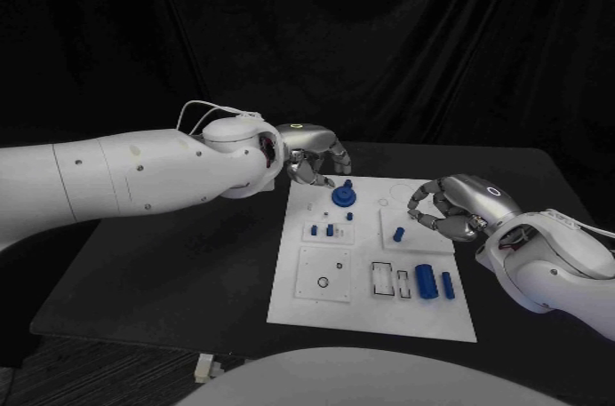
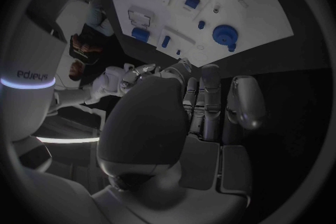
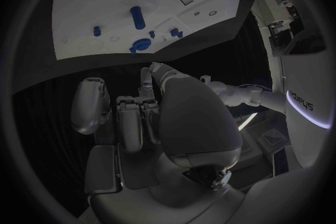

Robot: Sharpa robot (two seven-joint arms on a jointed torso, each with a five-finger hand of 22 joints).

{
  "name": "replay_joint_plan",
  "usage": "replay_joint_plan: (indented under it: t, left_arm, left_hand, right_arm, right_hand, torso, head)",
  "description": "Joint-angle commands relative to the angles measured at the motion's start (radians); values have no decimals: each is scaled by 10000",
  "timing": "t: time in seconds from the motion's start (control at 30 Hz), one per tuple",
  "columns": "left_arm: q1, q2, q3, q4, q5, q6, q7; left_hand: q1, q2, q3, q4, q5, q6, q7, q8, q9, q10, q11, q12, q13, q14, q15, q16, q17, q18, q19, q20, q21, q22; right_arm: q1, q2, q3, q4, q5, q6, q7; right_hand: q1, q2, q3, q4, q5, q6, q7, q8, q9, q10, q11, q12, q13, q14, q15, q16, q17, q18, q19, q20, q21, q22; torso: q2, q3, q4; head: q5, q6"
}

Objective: Assemble the parts on the task board

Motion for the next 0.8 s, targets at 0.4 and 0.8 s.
replay_joint_plan:
  t: [0.4,0.8]
  left_arm:
    - [-1016,1154,20,-1430,-4770,-1535,1761]
    - [-1346,1866,23,-2144,-4910,-1589,1657]
  left_hand:
    - [-495,-112,-739,-269,-26,652,-223,21,-1531,312,-222,-357,-1741,1734,-286,2676,1563,-271,721,-171,873,1797]
    - [-442,57,-595,-562,164,1184,-52,177,-1900,699,-299,-184,-2109,1583,-318,2764,1275,-253,694,-208,757,1769]
  right_arm:
    - [30,-115,8,205,-70,-761,525]
    - [25,-61,7,185,-70,-617,509]
  right_hand:
    - [31,-9,-67,3,23,105,-11,47,13,1060,-88,14,2602,1047,-107,30,2635,31,98,-56,111,1662]
    - [26,-16,-73,9,16,103,-14,45,13,1059,-90,13,2601,1047,-110,30,2635,28,105,-59,124,1666]
  torso:
    - [5,-6,5]
    - [4,2,1]
  head:
    - [-179,-1]
    - [-211,-1]
